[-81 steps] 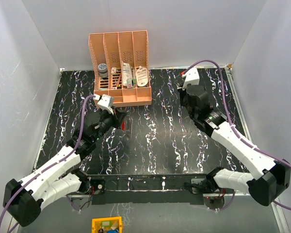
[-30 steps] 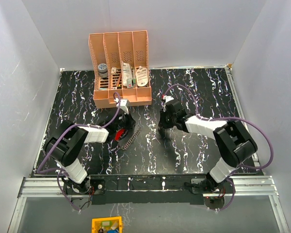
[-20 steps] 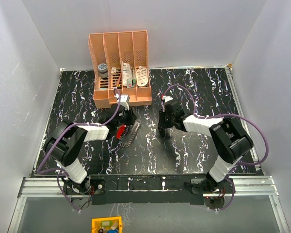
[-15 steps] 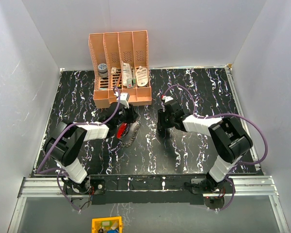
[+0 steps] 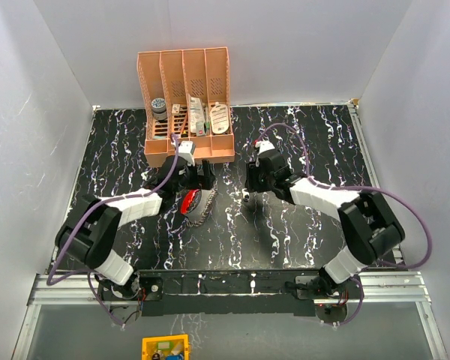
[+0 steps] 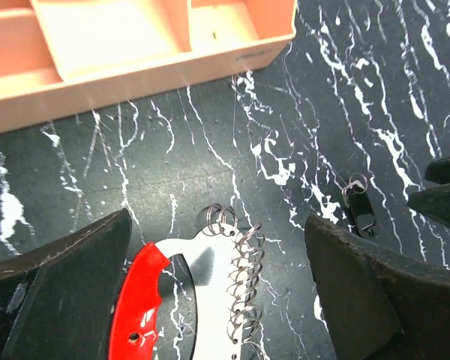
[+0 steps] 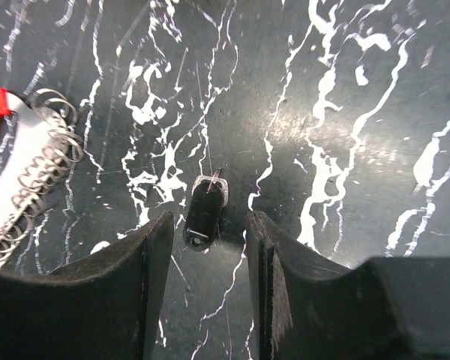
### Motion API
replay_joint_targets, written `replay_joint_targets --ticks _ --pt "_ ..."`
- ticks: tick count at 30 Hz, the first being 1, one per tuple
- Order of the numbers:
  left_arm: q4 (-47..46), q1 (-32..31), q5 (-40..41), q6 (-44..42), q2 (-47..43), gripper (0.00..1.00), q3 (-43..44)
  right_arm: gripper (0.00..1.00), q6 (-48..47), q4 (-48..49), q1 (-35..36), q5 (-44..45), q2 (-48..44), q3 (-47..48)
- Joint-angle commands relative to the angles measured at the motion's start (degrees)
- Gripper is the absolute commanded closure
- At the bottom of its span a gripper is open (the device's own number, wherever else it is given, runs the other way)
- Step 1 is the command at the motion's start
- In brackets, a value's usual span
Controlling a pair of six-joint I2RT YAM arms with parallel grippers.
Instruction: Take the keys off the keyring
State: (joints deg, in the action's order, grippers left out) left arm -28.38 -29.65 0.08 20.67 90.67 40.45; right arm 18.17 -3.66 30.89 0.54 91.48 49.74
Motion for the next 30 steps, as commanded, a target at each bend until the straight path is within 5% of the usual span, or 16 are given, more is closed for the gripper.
replay_joint_targets --ticks 1,8,9,11,23,30 --pt "5.53 0.70 3.99 -2.11 -8.17 0.01 0.43 0.58 -2.54 -0.24 -0.06 4.98 -8.02 3.49" --pt "15.70 0.62 18.85 -0.82 -16.56 0.01 2.02 0.51 -6.42 1.12 -0.05 13.77 -20.73 2.24" --pt "15.72 0.59 20.07 -0.87 -17.69 0.01 1.53 0.43 -6.81 1.52 -0.05 15.56 -22.62 1.82" --pt "15.37 0.56 22.08 -1.04 -20.52 0.01 0.43 0.04 -7.82 2.49 -0.05 19.07 -26.58 0.77" --pt "15.86 0.62 35.23 -0.15 -33.31 0.01 -3.99 0.02 -11.33 7.85 -0.10 43.04 -42.67 -6.69" --pt "16.08 0.61 38.80 0.13 -36.37 0.01 -5.65 0.02 -11.32 9.23 -0.13 46.79 -45.79 -8.78"
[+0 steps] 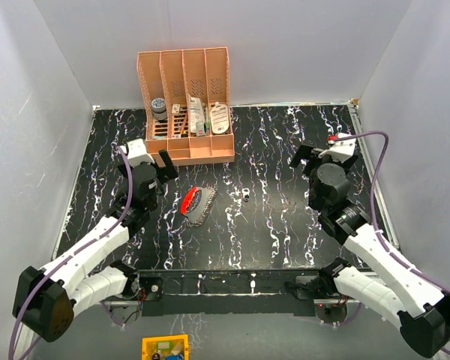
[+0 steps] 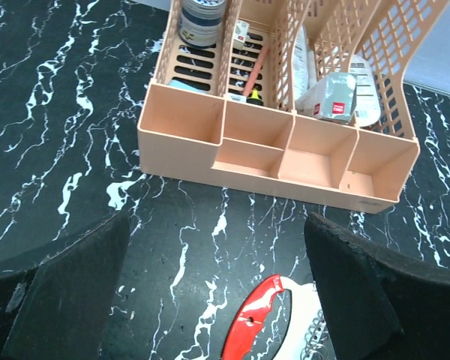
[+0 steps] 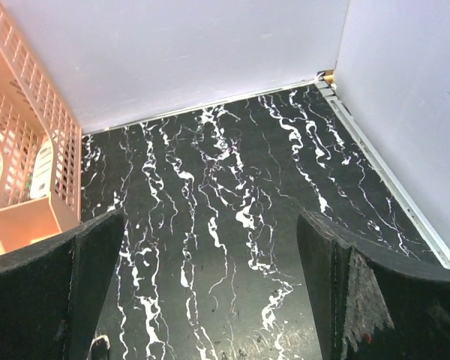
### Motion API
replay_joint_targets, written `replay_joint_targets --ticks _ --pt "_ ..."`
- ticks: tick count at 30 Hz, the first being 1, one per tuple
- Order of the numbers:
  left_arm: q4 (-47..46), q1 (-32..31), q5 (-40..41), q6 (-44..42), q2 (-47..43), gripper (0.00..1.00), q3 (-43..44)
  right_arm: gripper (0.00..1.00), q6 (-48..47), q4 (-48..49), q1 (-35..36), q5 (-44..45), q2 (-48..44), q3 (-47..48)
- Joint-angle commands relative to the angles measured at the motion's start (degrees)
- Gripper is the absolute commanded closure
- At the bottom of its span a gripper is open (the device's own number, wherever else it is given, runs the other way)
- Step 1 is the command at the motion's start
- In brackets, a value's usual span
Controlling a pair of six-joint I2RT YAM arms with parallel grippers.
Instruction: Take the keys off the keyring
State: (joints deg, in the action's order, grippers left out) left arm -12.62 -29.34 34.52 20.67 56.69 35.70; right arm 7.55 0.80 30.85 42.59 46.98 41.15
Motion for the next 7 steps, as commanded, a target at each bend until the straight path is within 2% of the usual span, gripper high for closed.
replay_joint_targets --ticks 1,7 --pt "-0.40 0.28 3.75 -0.21 -2.65 0.01 -1.36 0.02 -0.72 4.78 -0.13 4.78 -1.32 -0.19" --pt "-2.69 0.32 2.81 -0.72 -3.40 0.01 -2.44 0.02 -0.62 4.66 -0.09 4.45 -0.76 0.07"
